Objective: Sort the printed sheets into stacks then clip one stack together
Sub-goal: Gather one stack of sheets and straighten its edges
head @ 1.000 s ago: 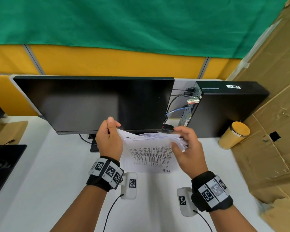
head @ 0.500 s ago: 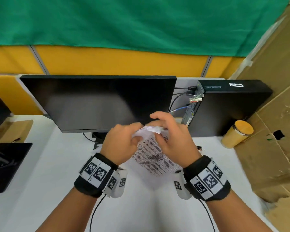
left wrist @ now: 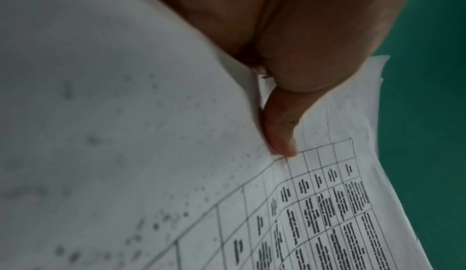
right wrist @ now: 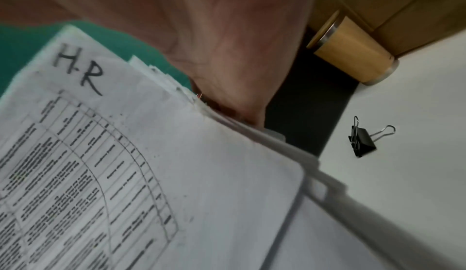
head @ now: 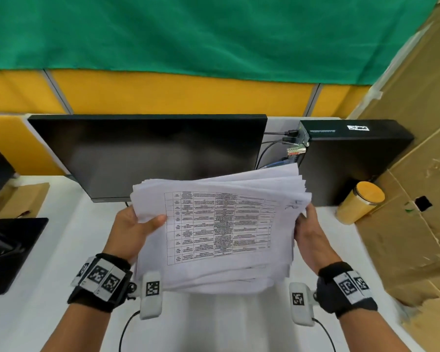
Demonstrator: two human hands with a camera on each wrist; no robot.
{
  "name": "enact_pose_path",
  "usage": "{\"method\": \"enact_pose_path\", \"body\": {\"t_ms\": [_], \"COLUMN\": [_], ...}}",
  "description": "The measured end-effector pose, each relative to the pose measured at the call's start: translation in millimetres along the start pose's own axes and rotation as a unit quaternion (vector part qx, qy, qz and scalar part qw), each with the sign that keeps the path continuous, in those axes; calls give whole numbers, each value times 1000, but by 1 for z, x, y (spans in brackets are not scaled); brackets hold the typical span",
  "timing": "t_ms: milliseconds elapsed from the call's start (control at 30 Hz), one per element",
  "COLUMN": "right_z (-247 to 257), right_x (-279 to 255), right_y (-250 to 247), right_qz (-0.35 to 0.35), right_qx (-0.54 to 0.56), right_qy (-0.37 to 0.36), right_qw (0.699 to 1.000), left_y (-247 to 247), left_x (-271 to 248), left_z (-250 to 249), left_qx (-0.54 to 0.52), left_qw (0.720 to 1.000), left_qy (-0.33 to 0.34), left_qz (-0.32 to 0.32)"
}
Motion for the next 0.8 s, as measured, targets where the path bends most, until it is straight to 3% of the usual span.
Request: {"method": "enact_pose_path", "body": {"t_ms": [67, 167, 300, 400, 533, 800], "right_z": [-6, -19, -32, -38, -51, -73], "right_x": [4, 10, 6, 1, -7, -17], "right_y": [0, -11, 1, 7, 18, 11], "right_qz": [40, 25, 72, 2, -20, -81], "right_qx": [-22, 2, 18, -12, -46, -64], "right_qy": [14, 58, 75, 22, -7, 41], "right_qw": [999, 998, 994, 1000, 999, 994], "left_y": [-2, -8, -8, -1, 11, 19], "left_x": [0, 3, 4, 3, -4, -8], "left_z": [5, 13, 29, 52, 78, 96], "left_qx": [-12, -16, -13, -21, -35, 4], "left_qw": [1000, 1000, 1000, 999, 998, 999], "left_qy": [-5, -10, -12, -23, -34, -42], "left_qz": [6, -2, -2, -16, -32, -34]}}
Point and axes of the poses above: each hand's wrist, its own x-axis towards the middle knuckle, its own y-axis out of the palm, z = x × y, the point moved 4 cm from there along x, towards the middle knuckle, and after that the axes turned 2 degrees about x, right-handed, at the moved point
